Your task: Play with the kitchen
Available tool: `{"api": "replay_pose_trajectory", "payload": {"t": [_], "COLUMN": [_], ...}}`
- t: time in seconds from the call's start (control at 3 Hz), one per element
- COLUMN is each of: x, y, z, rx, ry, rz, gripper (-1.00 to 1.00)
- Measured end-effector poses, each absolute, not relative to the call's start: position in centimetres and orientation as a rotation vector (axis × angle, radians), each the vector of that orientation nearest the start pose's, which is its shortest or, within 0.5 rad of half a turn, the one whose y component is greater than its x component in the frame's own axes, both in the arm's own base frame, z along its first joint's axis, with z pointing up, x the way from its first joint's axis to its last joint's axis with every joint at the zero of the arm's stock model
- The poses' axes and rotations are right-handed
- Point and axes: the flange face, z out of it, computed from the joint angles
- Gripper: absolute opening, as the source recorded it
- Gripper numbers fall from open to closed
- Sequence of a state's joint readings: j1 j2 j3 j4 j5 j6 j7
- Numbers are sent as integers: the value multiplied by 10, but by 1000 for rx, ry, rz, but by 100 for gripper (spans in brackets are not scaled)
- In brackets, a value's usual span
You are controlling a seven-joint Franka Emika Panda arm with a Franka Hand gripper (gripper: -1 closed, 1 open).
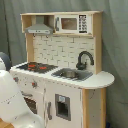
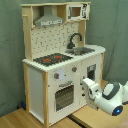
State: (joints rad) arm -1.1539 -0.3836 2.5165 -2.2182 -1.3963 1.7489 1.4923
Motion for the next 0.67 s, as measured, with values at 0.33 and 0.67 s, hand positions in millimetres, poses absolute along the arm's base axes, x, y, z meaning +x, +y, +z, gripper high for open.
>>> {"api": "replay_pose_trajectory", "payload": {"t": [0.33, 0.67], "x": [184, 180], "y": [487, 491], "z": [269, 297], "rx": [1578, 1544], "ry": [789, 793], "rz": [1399, 1405], "gripper": [100, 100]}}
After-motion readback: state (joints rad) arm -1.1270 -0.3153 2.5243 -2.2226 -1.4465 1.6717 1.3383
